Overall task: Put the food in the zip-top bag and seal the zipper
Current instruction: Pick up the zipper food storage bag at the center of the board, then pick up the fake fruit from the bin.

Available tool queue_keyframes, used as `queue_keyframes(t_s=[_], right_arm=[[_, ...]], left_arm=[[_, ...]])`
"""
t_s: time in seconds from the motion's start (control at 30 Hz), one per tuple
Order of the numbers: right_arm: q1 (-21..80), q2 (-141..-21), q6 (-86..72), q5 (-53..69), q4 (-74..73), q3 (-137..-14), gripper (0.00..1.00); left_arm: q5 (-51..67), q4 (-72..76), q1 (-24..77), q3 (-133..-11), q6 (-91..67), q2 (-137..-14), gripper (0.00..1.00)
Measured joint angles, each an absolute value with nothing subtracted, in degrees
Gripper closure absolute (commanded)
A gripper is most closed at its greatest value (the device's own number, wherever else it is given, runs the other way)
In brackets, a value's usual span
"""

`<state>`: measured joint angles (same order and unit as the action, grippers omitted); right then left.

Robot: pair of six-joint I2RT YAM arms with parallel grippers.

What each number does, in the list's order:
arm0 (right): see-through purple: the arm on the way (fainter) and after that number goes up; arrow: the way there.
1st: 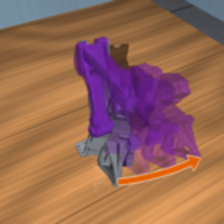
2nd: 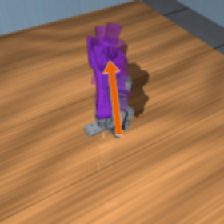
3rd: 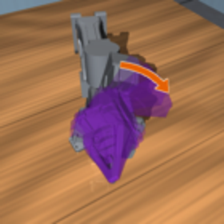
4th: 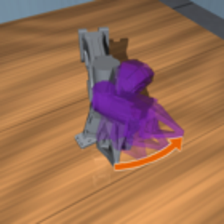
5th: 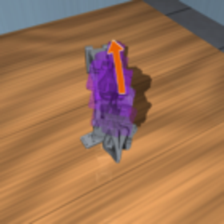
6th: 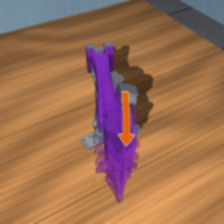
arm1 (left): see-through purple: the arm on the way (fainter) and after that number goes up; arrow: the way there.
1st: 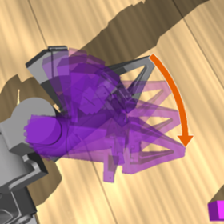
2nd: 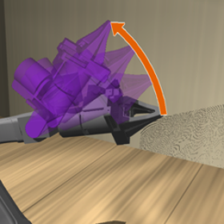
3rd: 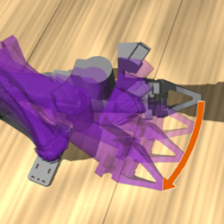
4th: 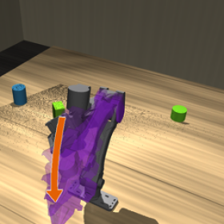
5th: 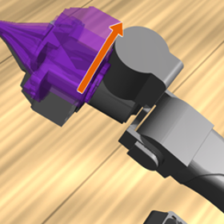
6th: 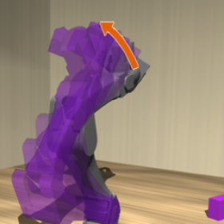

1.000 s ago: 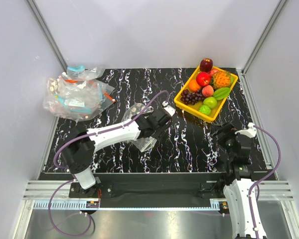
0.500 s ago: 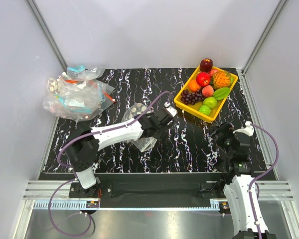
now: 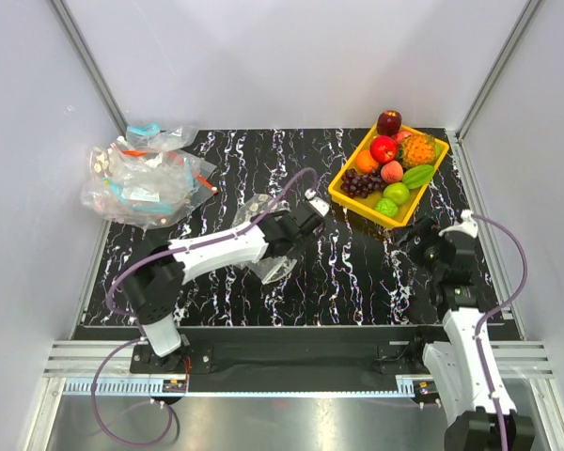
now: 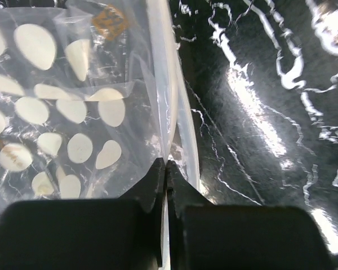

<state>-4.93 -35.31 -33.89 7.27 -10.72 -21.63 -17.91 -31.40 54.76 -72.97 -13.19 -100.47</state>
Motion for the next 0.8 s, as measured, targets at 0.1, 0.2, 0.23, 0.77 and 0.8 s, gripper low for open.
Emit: queue_keyframes(t_s=[0.1,0.2,0.23,0.77,0.8], right_arm=[[-4.93,-41.98,-33.34,8.14,-11.51,-27.90,0.14],[-4.93,-50.00,-32.53,9.19,-12.45,-34.81,0.21],[-4.93,-52.07,-32.16,9.50,-12.58,-36.60,0.22],[-0.89,-84.51,-27.66,8.01,-23.09,-60.25,0.13],[0.08,-86.17,-27.64,7.14,-23.38,-60.99,0.15]], left_arm=[[-15.79,-31.29,53.08,-72.97,-14.61,-96.99,1.00],[-14.33,-30.59,51.42,-72.90,-16.10,-93.38,1.00],[-14.02,-30.30,51.05,-72.90,-16.49,-92.58,1.00],[-10.17,-29.02,49.19,-72.90,-19.51,-90.91,1.00],[-10.00,-28.88,49.08,-72.90,-19.51,-90.94,1.00]])
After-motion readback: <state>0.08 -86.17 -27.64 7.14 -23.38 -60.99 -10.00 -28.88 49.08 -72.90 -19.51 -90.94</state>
